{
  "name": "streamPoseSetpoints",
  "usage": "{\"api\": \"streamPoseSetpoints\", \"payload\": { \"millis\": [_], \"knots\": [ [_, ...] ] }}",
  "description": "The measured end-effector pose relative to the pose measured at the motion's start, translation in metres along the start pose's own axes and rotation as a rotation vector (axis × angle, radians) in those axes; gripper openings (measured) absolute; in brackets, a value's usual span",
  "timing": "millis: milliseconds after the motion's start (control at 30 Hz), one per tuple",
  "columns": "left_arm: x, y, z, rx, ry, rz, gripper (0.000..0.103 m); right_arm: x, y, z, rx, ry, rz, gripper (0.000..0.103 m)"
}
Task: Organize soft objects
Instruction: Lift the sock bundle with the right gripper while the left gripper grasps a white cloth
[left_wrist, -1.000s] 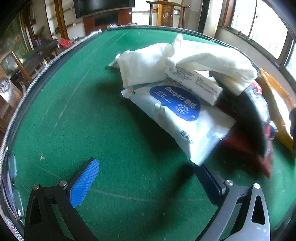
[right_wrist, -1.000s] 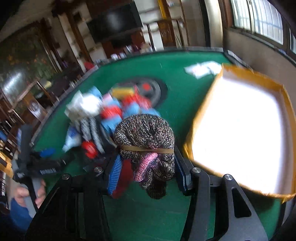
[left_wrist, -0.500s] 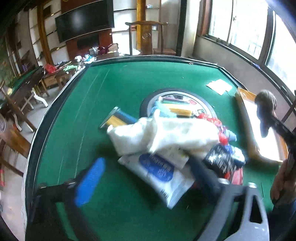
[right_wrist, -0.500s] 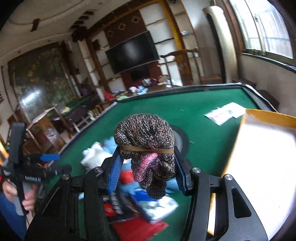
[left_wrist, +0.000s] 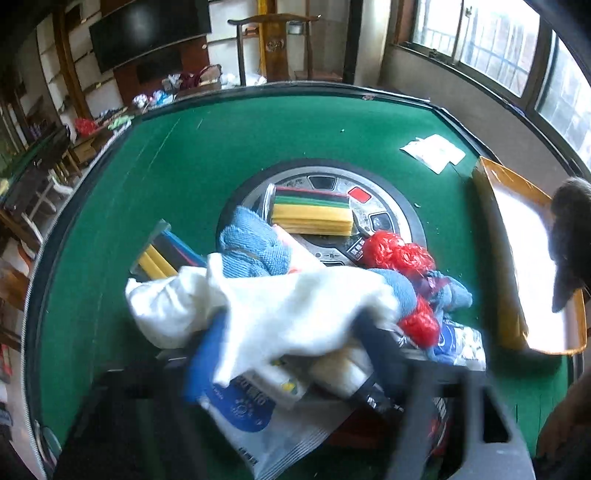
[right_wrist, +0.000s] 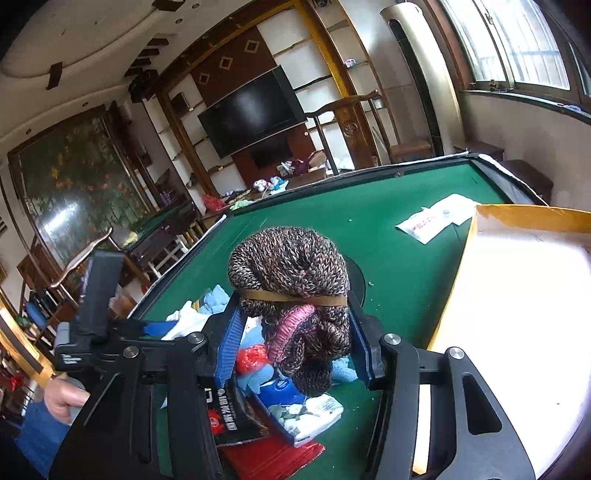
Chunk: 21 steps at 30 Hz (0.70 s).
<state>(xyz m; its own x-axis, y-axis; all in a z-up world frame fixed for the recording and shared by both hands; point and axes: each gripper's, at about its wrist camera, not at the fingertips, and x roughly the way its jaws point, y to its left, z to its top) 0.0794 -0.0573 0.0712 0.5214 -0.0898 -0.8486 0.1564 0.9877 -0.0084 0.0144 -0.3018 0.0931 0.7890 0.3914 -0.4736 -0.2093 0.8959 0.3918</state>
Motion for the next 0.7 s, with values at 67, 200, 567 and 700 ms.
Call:
{"api": "streamPoseSetpoints", "payload": {
  "millis": [67,200,567,700],
  "knots": [
    [0.005,0.002,0.000,-0.019,0.014,-0.006,0.019,0.000,-0.002,0.000,0.010,0.000,-0.004,0.051],
    [0.004,0.011,0.000,-0.074,0.016,-0.062,0.016,-0.001,-0.008,0.001,0.032,0.003,-0.002,0.051],
    [-0.038,0.007,0.005,-0.090,-0.064,-0.137,0.016,-0.012,-0.022,0.009,0.069,-0.027,-0.029,0.051],
    [-0.047,-0.006,0.011,-0.071,-0.087,-0.150,0.016,-0.017,-0.037,0.014,0.110,-0.038,-0.046,0.051]
  ]
}}
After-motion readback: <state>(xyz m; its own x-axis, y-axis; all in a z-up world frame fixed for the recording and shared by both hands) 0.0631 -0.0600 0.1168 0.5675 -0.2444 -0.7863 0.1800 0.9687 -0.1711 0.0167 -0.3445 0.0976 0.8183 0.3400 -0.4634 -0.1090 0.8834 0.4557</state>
